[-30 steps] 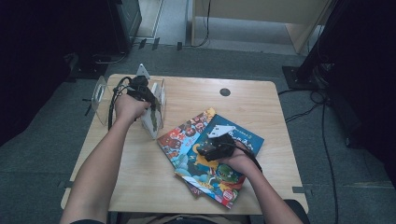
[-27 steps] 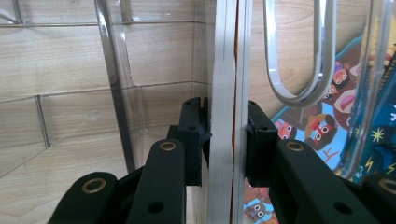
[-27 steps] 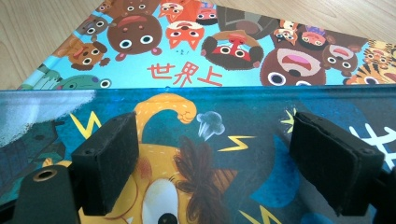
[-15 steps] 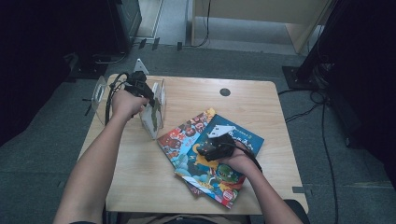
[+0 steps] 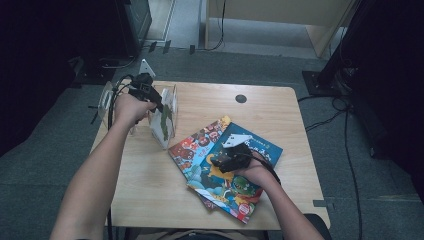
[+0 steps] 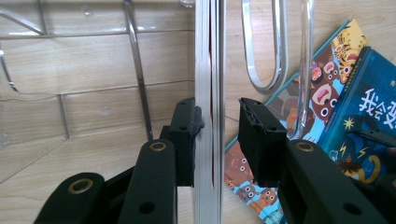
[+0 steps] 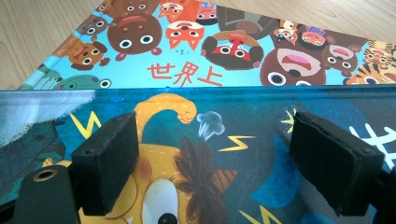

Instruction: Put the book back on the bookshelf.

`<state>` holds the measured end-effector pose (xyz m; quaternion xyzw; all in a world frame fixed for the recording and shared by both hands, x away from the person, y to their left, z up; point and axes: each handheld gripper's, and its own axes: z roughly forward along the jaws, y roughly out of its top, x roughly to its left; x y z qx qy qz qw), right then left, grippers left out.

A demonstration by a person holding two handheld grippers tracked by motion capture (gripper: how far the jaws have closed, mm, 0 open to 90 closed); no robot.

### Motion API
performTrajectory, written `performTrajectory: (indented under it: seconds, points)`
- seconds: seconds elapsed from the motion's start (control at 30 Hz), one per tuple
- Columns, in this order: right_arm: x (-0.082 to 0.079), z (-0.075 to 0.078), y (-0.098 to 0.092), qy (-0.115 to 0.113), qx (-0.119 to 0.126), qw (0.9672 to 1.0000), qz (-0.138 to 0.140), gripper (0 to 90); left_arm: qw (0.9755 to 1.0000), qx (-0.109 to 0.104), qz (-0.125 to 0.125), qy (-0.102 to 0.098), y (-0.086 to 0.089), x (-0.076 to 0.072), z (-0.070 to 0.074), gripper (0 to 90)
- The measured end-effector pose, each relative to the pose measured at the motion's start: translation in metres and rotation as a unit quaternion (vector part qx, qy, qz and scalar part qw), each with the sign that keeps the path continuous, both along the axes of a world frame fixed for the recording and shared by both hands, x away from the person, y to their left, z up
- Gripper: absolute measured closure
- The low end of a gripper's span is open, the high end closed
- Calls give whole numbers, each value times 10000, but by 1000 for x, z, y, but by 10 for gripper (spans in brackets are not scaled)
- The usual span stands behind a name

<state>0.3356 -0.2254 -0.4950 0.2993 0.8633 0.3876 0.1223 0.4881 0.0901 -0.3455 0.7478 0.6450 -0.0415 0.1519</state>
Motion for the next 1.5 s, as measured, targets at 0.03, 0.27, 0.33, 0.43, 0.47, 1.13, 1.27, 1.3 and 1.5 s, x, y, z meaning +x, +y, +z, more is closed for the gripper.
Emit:
performTrajectory:
  seconds: [0.03, 0.27, 0.33, 0.43, 0.47, 1.13, 1.27, 1.3, 1.5]
  points:
    - [0, 0, 0, -1, -1, 10000, 1, 156, 10000, -33, 11, 7, 1, 0, 2, 676]
    - [0, 0, 0, -2, 0, 10000, 0, 156, 9998, -179, -24, -76, 8, -5, 11, 671]
    - [0, 0, 0, -1, -1, 10000, 0, 156, 9996, -264, -37, -113, 11, -8, 14, 667]
    - [0, 0, 0, -3, 0, 10000, 1, 156, 9991, -369, -84, -182, 15, -12, 17, 660]
    - [0, 0, 0, -3, -2, 10000, 3, 156, 9990, -386, -100, -207, 17, -13, 18, 658]
    - [0, 0, 0, 1, -1, 10000, 1, 156, 9929, -910, -489, -593, 19, -40, 17, 499]
    - [0, 0, 0, 2, -2, 10000, 3, 157, 9909, -995, -614, -664, 15, -47, 17, 480]
    - [0, 0, 0, 1, 0, 10000, 2, 157, 9904, -1003, -665, -685, 14, -48, 18, 476]
    - [0, 0, 0, 1, -1, 10000, -3, 156, 9883, -1040, -781, -798, 10, -58, 16, 469]
